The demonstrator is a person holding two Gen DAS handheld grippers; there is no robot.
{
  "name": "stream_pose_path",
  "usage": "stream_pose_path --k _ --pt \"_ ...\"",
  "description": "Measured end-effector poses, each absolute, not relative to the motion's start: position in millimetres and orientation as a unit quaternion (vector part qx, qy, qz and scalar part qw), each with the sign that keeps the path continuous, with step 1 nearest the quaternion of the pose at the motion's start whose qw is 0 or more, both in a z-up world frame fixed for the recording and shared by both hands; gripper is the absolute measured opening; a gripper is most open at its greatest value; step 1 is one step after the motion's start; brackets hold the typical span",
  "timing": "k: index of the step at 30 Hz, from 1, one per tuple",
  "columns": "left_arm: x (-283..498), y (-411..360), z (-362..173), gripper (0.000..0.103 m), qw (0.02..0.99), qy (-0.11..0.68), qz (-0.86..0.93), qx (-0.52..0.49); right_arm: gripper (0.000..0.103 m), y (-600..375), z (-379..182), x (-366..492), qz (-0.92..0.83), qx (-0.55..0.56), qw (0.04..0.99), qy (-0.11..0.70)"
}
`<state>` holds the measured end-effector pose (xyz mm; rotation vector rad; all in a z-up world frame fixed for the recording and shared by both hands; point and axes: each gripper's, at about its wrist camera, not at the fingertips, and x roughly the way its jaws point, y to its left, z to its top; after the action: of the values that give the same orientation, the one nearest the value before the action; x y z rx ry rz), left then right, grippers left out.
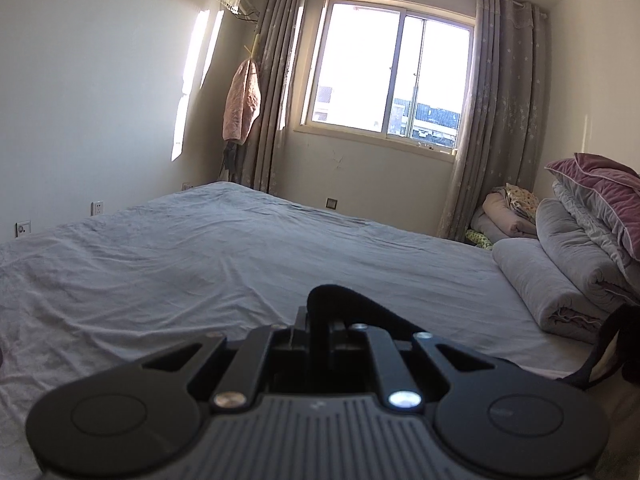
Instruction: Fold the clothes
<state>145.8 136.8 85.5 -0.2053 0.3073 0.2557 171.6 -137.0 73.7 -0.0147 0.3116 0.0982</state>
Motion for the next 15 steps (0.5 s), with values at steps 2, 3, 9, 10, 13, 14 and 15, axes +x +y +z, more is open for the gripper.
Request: stream_pose_path --k 2,3,9,10,13,14,15 --pt "166.4 143.8 71.6 0.008 0.970 0.173 0.133 -0.105 0.015 -130.7 58.5 191.7 0.052 -0.009 0.983 0.176" --pt "175.8 147.0 64.4 0.008 0.968 0.183 0.135 -0.104 0.015 -127.7 50.9 201.7 0.053 -0.009 0.981 0.187" --pt "223.2 151.2 23.4 0.008 0.959 0.234 0.146 -0.068 0.015 -116.7 4.7 251.9 0.056 -0.024 0.967 0.249" --pt "228.5 149.4 18.0 0.008 0.958 0.241 0.145 -0.055 0.015 -115.0 -1.5 258.2 0.056 -0.028 0.964 0.257" --pt "244.2 144.2 2.0 0.008 0.955 0.260 0.145 -0.018 0.015 -113.9 -15.0 273.6 0.054 -0.024 0.958 0.279" --pt "249.0 142.5 -3.0 0.008 0.953 0.267 0.144 -0.007 0.015 -113.7 -19.1 278.3 0.053 -0.022 0.956 0.286" --pt "252.8 141.1 -7.0 0.008 0.951 0.273 0.144 -0.001 0.015 -113.2 -22.3 280.4 0.053 -0.021 0.955 0.292"
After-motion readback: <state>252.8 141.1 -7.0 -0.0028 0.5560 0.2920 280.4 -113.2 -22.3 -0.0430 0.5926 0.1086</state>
